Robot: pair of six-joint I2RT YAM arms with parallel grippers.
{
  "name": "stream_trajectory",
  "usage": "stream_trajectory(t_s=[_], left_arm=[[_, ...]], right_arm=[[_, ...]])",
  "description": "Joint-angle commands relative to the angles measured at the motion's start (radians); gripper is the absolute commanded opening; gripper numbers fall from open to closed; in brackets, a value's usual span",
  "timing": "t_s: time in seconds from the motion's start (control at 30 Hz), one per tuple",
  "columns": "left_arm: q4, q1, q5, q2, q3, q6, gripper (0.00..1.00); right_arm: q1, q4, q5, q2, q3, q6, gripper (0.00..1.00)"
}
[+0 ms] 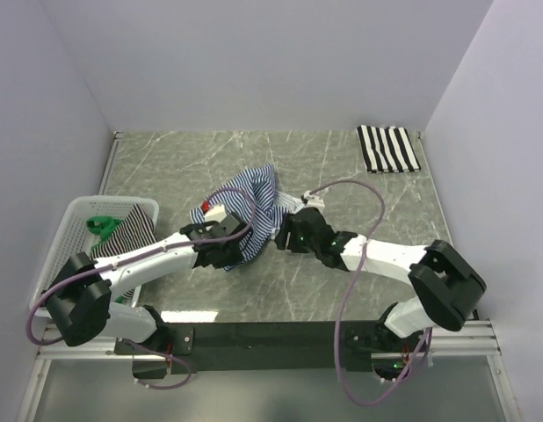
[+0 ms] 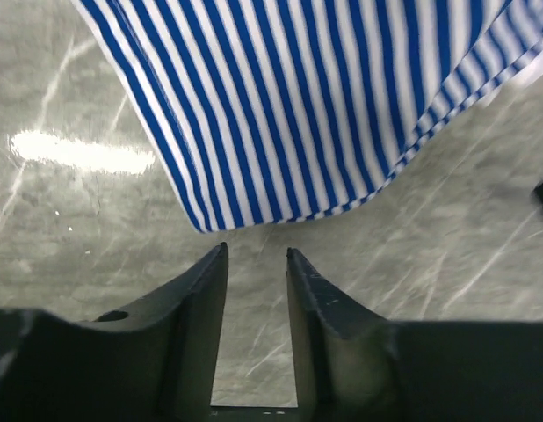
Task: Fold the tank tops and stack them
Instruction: Flatten the tank top out
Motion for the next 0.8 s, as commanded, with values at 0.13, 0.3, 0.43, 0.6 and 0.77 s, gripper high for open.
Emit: stream_trajectory(t_s=[0.13, 0.3, 0.43, 0.6, 0.77], left_arm=[[0.089, -0.026, -0.034, 0.042, -0.062, 0.0, 0.44], [0.151, -0.025, -0.028, 0.106, -0.072, 0.032, 0.41], [0.182, -0.025, -0.036, 0.154, -0.064, 0.046, 0.42], [0.149, -0.018, -0.097, 0.194, -0.042, 0.028, 0.41], [0.122, 0.006, -0.137, 0.186, -0.029, 0.009, 0.35]], right_arm=[[-0.003, 0.027, 0.08, 0.177, 0.178, 0.024, 0.6], [-0.022, 0.019, 0.08, 0.26, 0.267, 0.038, 0.45], [-0.021, -0.018, 0.091, 0.301, 0.302, 0.055, 0.36], [-0.018, -0.01, 0.108, 0.295, 0.27, 0.068, 0.37], [-0.021, 0.022, 0.102, 0.277, 0.235, 0.084, 0.4]])
